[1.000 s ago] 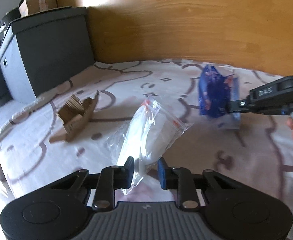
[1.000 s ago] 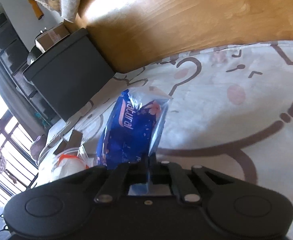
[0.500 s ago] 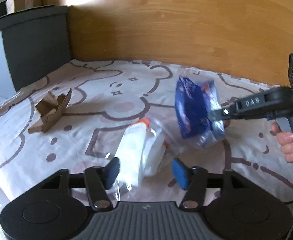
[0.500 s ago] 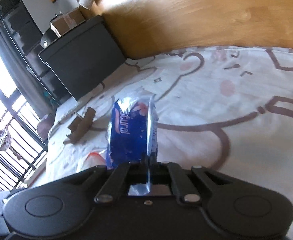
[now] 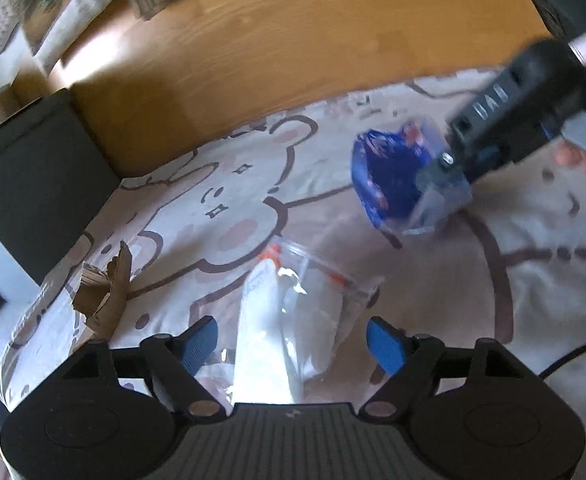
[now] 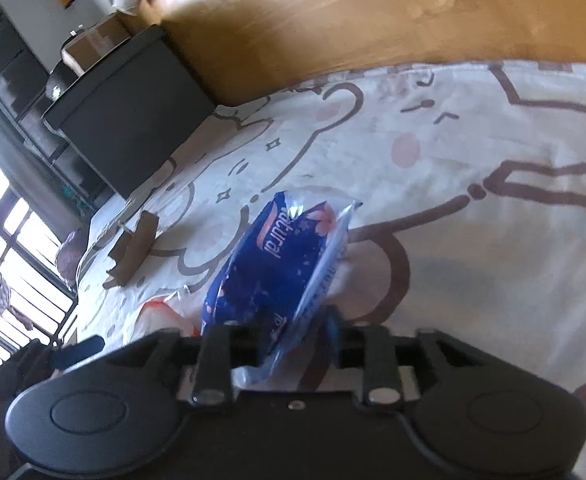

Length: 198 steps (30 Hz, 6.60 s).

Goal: Collect trash
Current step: 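Grasp the blue packet with the right tool while the left tool grasps the clear plastic bag, then carry the blue packet and clear plastic bag with both tools over the wastebasket, then open both tools to drop the packet and bag into the wastebasket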

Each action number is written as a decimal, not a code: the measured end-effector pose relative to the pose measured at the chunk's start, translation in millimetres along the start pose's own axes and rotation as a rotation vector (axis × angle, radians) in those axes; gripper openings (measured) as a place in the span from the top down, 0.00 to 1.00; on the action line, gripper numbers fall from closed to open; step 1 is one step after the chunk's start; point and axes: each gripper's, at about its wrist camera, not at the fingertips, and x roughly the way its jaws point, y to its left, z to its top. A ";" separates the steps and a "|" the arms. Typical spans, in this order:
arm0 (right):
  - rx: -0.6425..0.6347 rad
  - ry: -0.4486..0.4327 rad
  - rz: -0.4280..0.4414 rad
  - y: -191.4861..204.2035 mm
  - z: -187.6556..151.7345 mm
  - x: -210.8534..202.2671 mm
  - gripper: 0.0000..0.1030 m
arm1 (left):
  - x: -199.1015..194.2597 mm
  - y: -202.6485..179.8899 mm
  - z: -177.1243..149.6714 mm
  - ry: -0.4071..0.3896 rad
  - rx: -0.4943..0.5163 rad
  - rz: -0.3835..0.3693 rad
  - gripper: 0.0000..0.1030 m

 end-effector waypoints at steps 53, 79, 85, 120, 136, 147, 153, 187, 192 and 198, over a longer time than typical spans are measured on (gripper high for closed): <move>-0.035 -0.047 0.270 -1.8 -11.7 11.2 0.93 | 2.2 15.7 67.5 0.326 -0.281 0.367 0.87; -0.476 -0.121 0.199 125.7 -8.0 -45.3 0.95 | -133.7 71.8 17.3 -0.060 -0.736 0.312 0.89; -0.534 -0.112 0.207 162.4 -18.7 -45.2 0.95 | -161.0 87.5 -9.0 -0.087 -0.791 0.339 0.89; -0.824 0.245 0.352 377.4 -185.1 87.0 0.95 | -222.5 188.5 -265.3 -0.006 -1.192 0.539 0.89; -1.013 0.409 0.282 394.3 -274.5 223.5 0.95 | -139.3 209.9 -384.0 0.216 -1.362 0.509 0.89; -1.269 0.559 0.313 401.8 -344.2 296.9 0.94 | -100.4 205.2 -441.5 0.286 -1.460 0.481 0.89; -1.283 0.583 0.278 397.6 -363.4 328.9 0.84 | -82.8 209.9 -459.5 0.299 -1.492 0.461 0.89; -0.971 0.680 0.180 379.6 -317.4 350.9 0.56 | 6.6 246.8 -477.9 0.575 -1.218 0.419 0.82; -0.962 0.700 0.187 376.8 -318.1 348.9 0.29 | 0.3 239.3 -480.2 0.600 -1.221 0.404 0.50; -0.972 0.716 0.183 374.2 -316.7 342.1 0.19 | -14.1 231.1 -478.4 0.638 -1.234 0.393 0.30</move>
